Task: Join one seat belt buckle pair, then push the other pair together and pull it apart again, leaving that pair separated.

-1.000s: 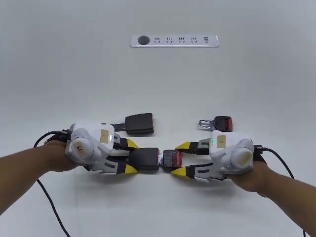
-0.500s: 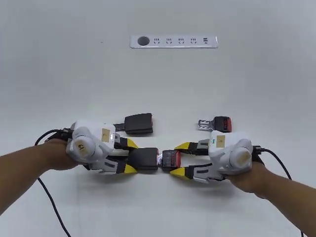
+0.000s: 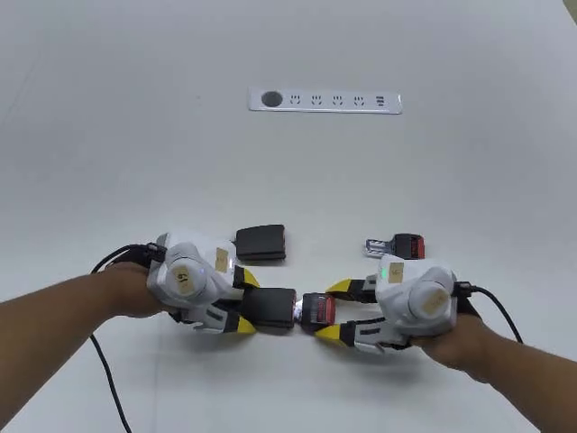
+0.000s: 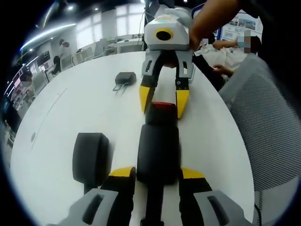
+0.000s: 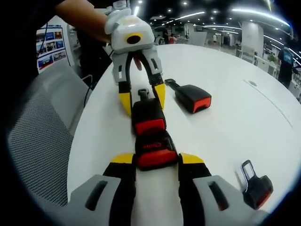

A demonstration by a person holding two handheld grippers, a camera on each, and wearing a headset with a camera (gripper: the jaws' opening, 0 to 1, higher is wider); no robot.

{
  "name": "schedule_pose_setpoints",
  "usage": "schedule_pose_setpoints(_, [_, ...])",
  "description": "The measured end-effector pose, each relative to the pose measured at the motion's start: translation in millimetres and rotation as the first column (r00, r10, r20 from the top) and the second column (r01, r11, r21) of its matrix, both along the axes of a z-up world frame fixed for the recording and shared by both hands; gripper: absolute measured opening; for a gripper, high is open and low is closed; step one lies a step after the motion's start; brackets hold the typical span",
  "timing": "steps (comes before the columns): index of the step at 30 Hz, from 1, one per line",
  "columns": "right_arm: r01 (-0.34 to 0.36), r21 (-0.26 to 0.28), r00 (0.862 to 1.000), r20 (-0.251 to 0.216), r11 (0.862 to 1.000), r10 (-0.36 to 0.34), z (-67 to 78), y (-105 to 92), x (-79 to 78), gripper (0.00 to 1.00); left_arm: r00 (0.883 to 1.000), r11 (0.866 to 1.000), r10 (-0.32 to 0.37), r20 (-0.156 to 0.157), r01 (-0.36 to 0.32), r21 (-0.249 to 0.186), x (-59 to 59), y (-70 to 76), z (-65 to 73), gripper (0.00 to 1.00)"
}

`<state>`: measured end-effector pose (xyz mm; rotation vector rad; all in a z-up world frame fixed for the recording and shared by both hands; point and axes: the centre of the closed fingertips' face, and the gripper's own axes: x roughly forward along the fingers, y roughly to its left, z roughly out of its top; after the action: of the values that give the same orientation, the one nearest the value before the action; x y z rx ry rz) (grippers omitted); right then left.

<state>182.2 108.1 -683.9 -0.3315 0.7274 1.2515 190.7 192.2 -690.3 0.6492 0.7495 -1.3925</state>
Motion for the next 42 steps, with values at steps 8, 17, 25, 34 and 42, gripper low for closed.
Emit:
schedule_pose_setpoints(8, [0.040, 0.033, 0.999, -0.008, 0.999, -0.040, 8.8, -3.5, 2.1, 0.61, 0.990, 0.988, 0.137, -0.018, -0.138, -0.069, 8.5, 6.2, 21.1, 0.64])
schedule_pose_setpoints(17, [0.067, 0.037, 0.997, 0.034, 0.997, -0.068, 23.7, -10.6, 9.8, 0.72, 0.985, 0.982, 0.173, 0.015, -0.171, -0.082, 11.3, 12.9, 51.5, 0.76])
schedule_pose_setpoints(25, [0.066, 0.027, 0.994, 0.087, 0.997, -0.068, 29.9, -26.5, 29.0, 0.75, 0.980, 0.977, 0.196, 0.034, -0.192, -0.096, 22.0, 16.3, 62.3, 0.81])
schedule_pose_setpoints(34, [0.109, 0.023, 0.985, 0.131, 0.994, -0.111, 44.1, -52.5, 54.5, 0.79, 0.977, 0.973, 0.205, 0.059, -0.197, -0.117, 41.4, 13.8, 73.2, 0.83])
schedule_pose_setpoints(42, [0.166, 0.017, 0.976, 0.139, 0.986, -0.167, 47.7, -79.7, 74.6, 0.79, 0.971, 0.969, 0.227, 0.076, -0.217, -0.122, 72.5, 18.8, 75.4, 0.84])
